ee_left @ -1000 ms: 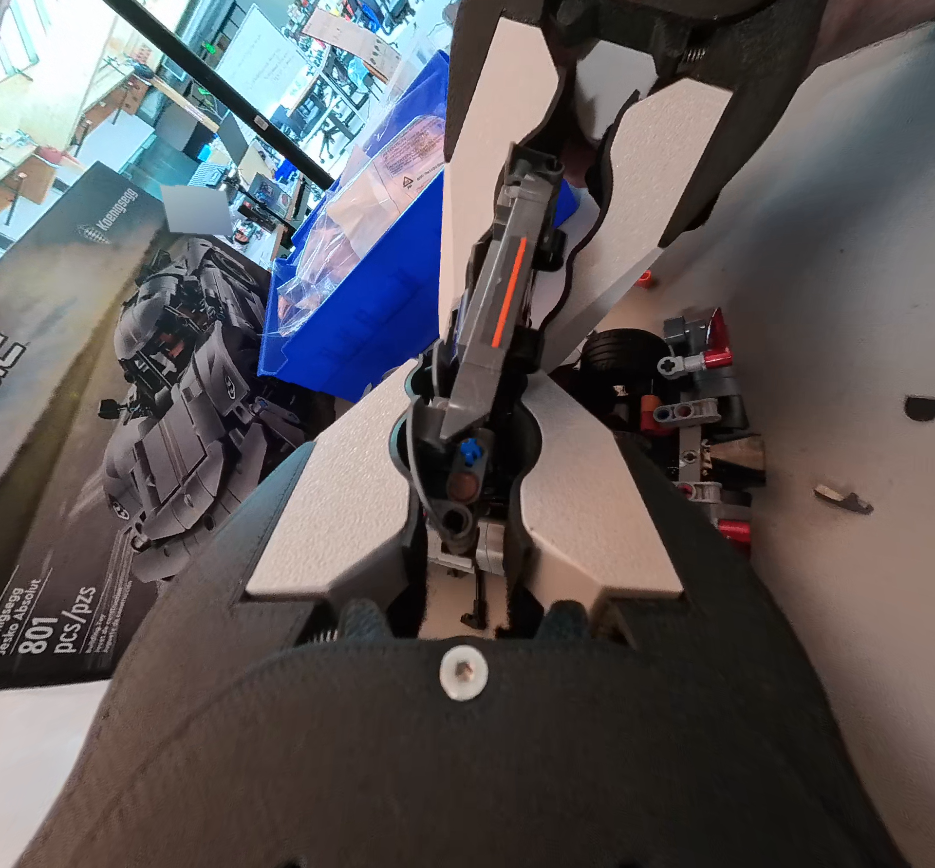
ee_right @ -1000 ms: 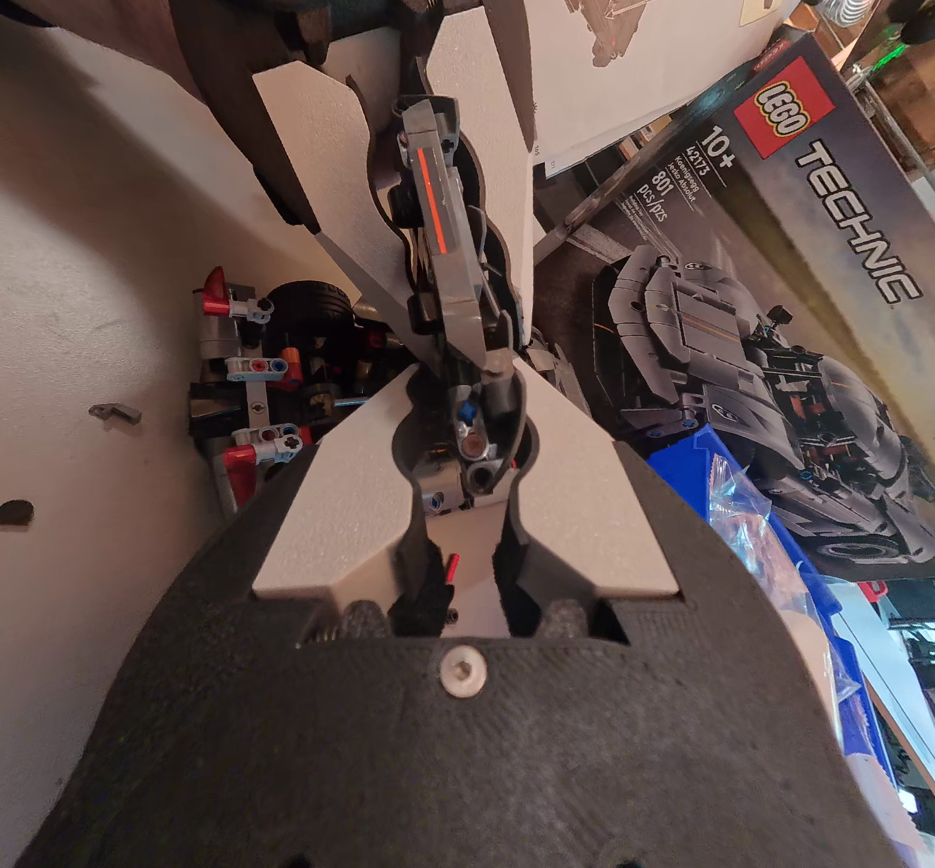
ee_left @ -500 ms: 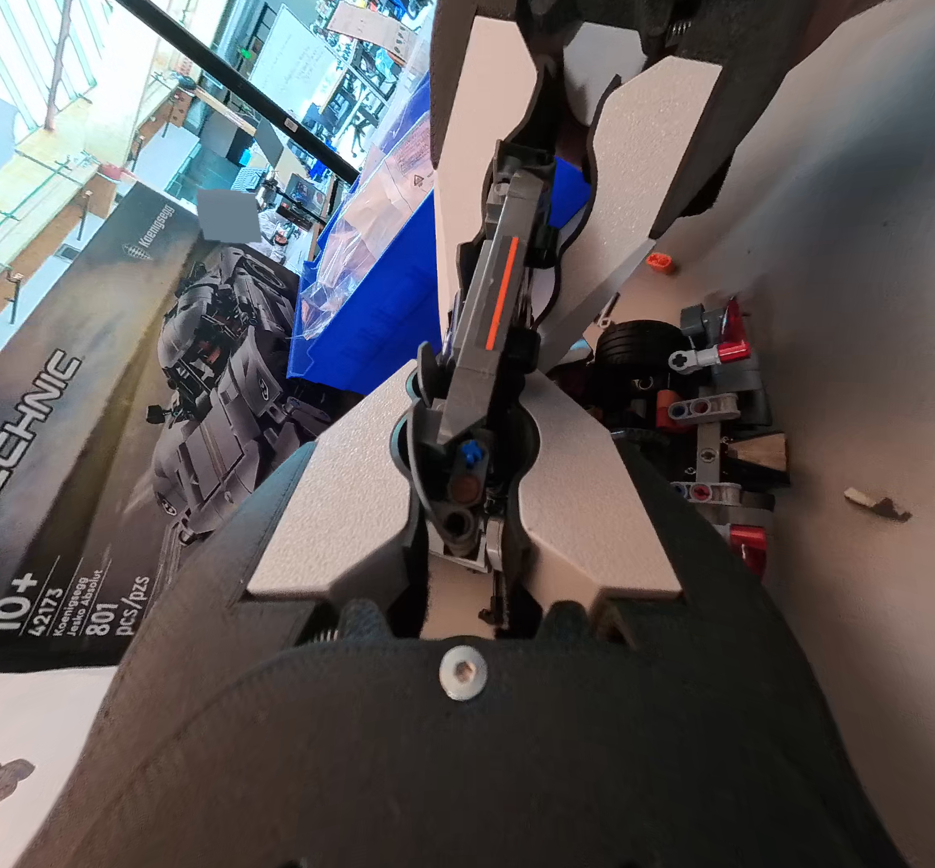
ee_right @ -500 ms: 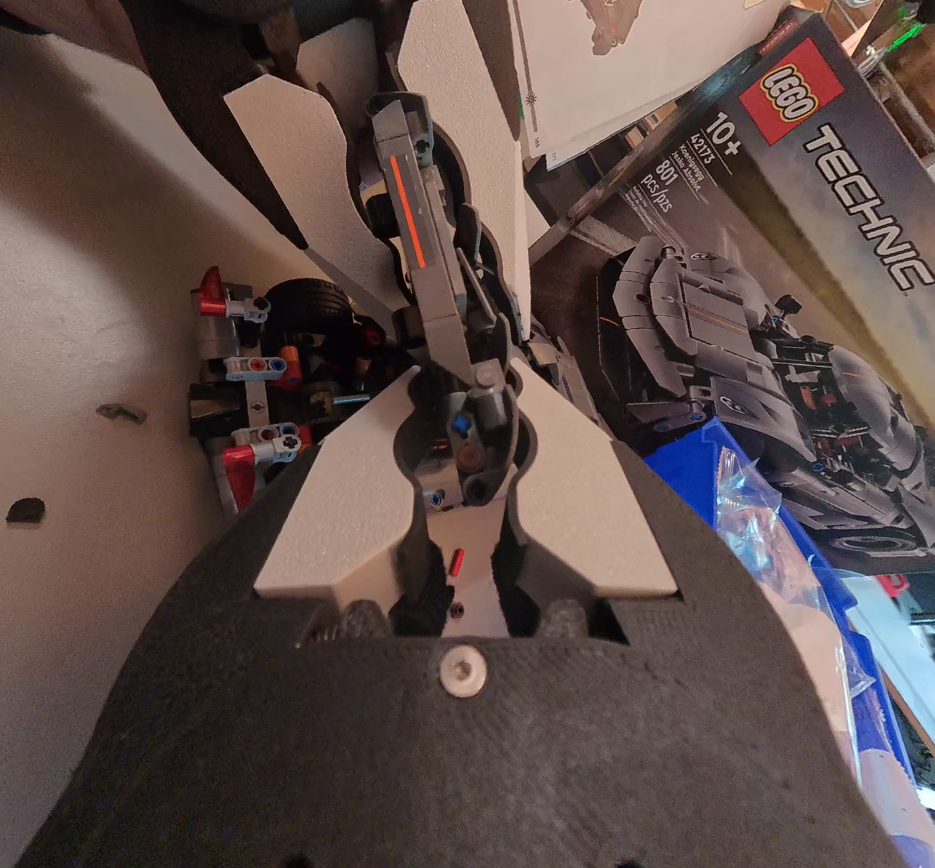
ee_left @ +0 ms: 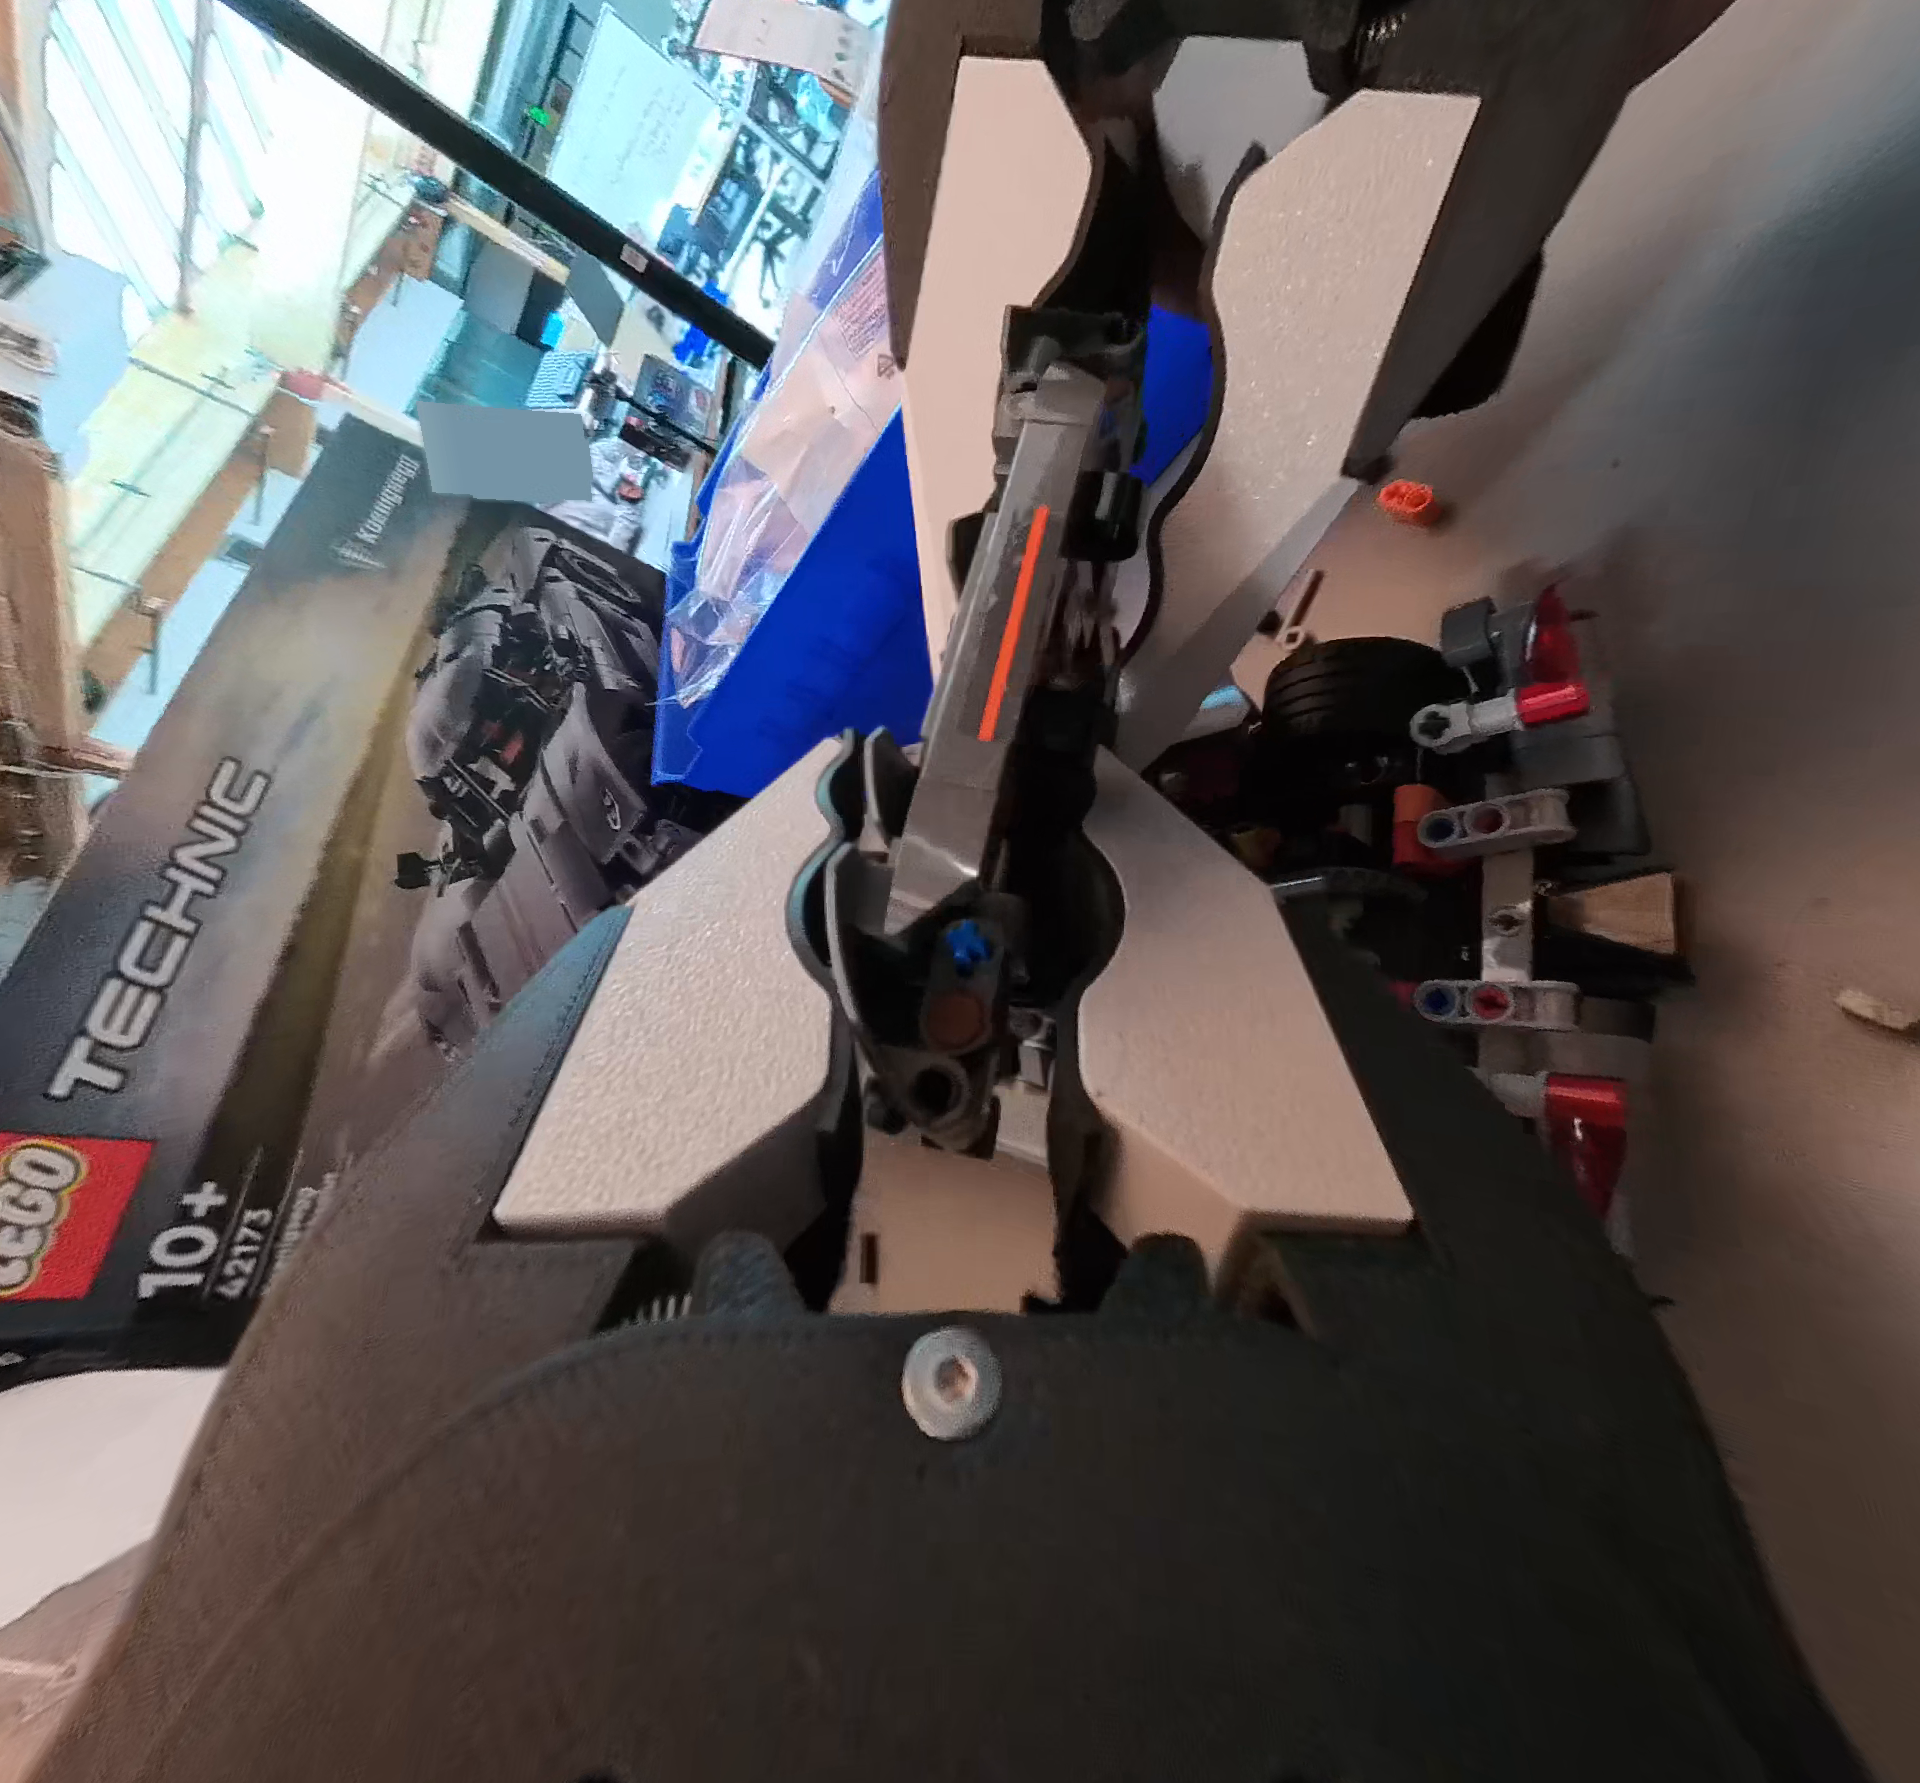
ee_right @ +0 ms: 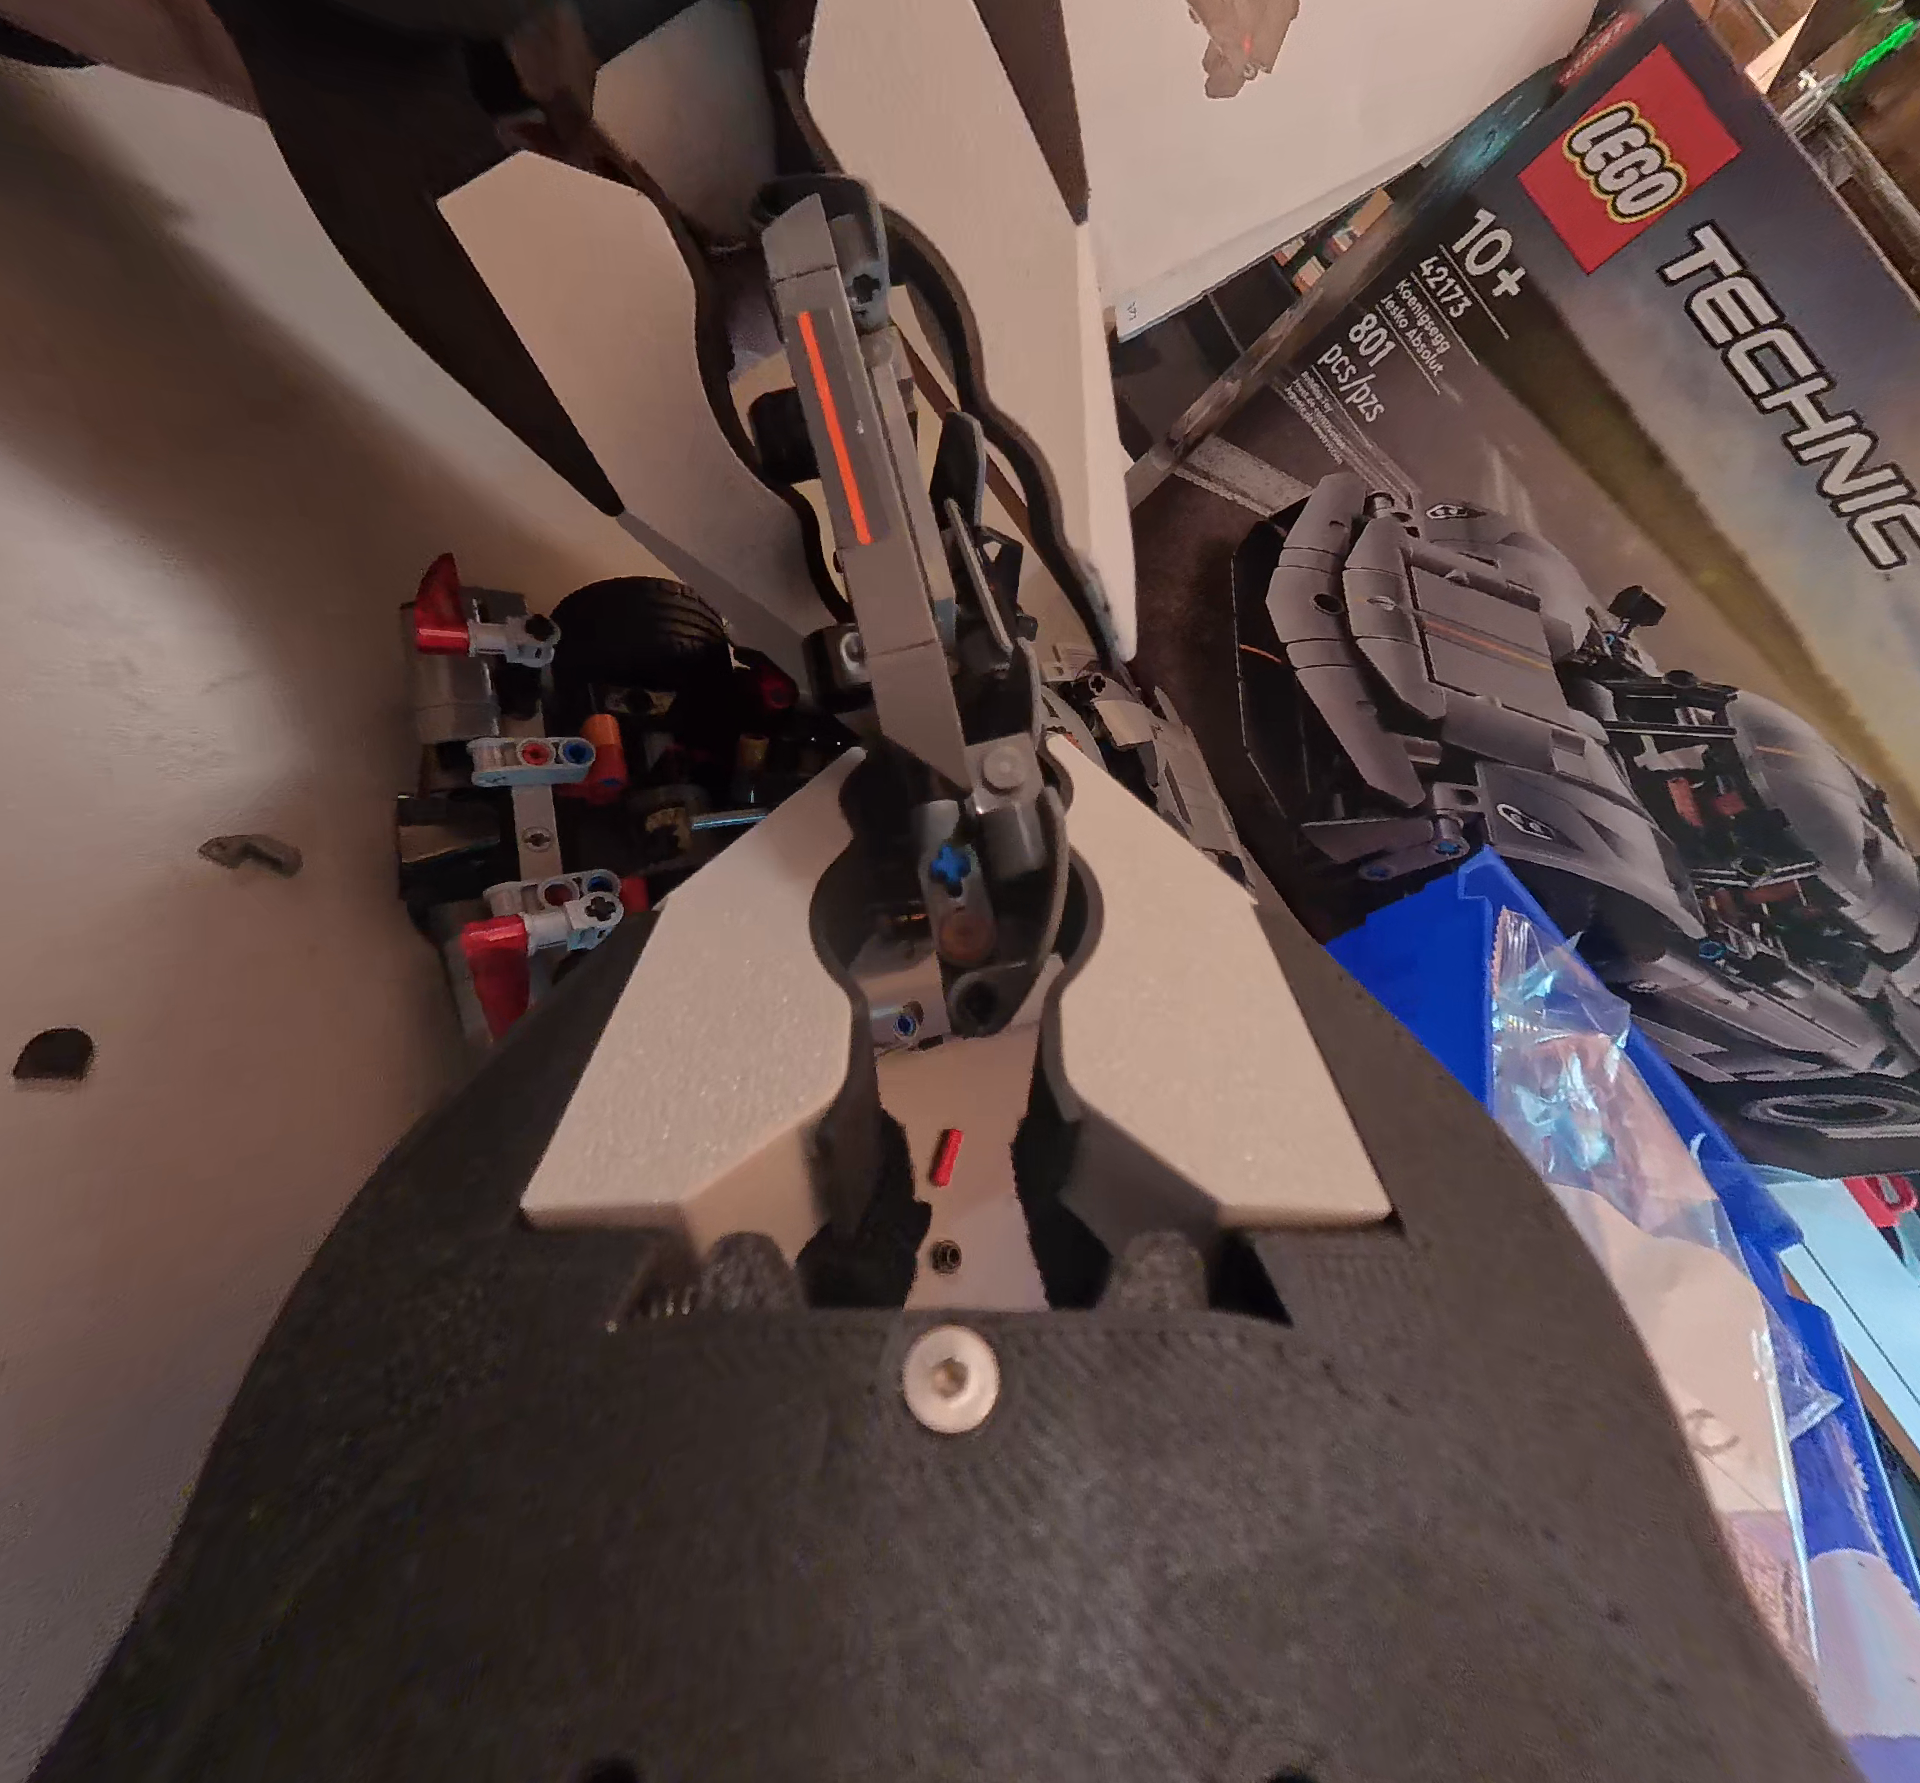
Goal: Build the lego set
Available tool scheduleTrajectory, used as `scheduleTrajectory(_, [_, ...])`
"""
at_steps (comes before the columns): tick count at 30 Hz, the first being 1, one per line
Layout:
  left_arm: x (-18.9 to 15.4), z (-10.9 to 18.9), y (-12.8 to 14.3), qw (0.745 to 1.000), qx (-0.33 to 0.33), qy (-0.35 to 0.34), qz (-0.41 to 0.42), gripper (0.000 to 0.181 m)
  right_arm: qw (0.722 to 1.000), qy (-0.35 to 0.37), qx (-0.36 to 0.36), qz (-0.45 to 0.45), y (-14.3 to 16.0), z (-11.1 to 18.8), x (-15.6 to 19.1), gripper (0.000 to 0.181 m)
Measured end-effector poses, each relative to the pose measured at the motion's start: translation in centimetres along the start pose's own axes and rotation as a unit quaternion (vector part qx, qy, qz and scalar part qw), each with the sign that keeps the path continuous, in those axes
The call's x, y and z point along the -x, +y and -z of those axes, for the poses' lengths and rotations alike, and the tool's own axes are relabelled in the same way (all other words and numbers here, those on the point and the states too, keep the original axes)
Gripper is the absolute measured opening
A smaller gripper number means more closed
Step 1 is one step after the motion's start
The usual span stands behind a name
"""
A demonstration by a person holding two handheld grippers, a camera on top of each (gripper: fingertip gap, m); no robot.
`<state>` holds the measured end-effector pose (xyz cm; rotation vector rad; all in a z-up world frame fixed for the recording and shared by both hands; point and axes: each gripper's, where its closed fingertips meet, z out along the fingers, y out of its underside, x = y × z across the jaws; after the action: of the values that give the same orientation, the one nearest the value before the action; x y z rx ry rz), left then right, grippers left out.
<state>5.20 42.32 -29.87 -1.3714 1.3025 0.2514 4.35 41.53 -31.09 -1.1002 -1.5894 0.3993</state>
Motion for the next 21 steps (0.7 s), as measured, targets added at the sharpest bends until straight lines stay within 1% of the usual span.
scheduleTrajectory(2, [-0.28,-0.02,-0.15,1.000,-0.001,0.006,0.000,0.029,1.000,-0.004,-0.002,-0.006,0.00,0.08,0.02,0.024])
scheduleTrajectory(8, [-0.51,-0.01,-0.20,1.000,0.010,0.008,-0.022,0.026,1.000,-0.008,0.004,-0.004,0.06,0.13,0.15,0.024])
scheduleTrajectory(17, [-0.58,-0.06,-0.21,1.000,0.025,0.008,-0.002,0.024,1.000,-0.015,0.016,-0.016,0.05,0.22,0.16,0.022])
scheduleTrajectory(21, [-0.42,-0.29,0.01,0.999,0.029,0.018,0.002,0.026,1.000,-0.014,0.016,-0.008,0.31,0.17,0.01,0.025])
